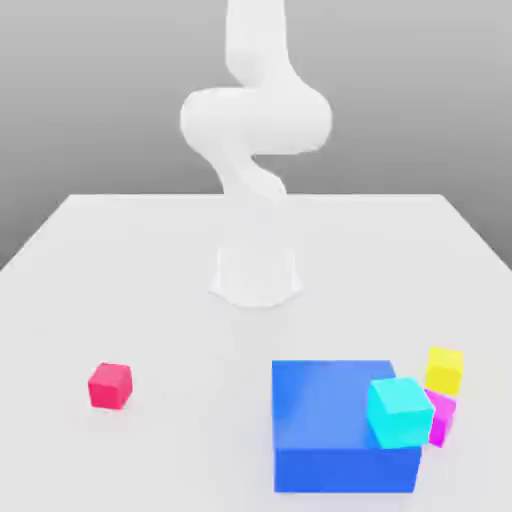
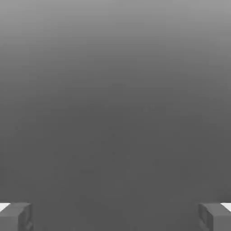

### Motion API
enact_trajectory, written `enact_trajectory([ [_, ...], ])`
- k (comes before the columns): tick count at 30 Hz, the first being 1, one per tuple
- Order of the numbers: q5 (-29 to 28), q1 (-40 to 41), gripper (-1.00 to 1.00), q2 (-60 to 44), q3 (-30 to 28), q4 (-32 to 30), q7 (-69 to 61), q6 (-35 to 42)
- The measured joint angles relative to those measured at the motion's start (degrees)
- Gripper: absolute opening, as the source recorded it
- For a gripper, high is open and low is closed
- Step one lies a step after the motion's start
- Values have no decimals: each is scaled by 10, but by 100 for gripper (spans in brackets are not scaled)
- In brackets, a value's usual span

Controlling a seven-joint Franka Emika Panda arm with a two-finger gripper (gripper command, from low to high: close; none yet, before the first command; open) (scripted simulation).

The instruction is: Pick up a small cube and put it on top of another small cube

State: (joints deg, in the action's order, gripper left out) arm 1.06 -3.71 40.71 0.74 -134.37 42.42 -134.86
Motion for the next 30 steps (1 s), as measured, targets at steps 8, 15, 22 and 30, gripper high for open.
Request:
enact_trajectory([
  [8,30,-115,0,-170,42,-85,-109,-101],
  [15,30,-196,0,-315,100,-157,-184,-189],
  [22,-57,-275,0,-463,130,-221,-189,-278],
  [30,-138,-341,-100,-586,50,-202,-133,-373],
])
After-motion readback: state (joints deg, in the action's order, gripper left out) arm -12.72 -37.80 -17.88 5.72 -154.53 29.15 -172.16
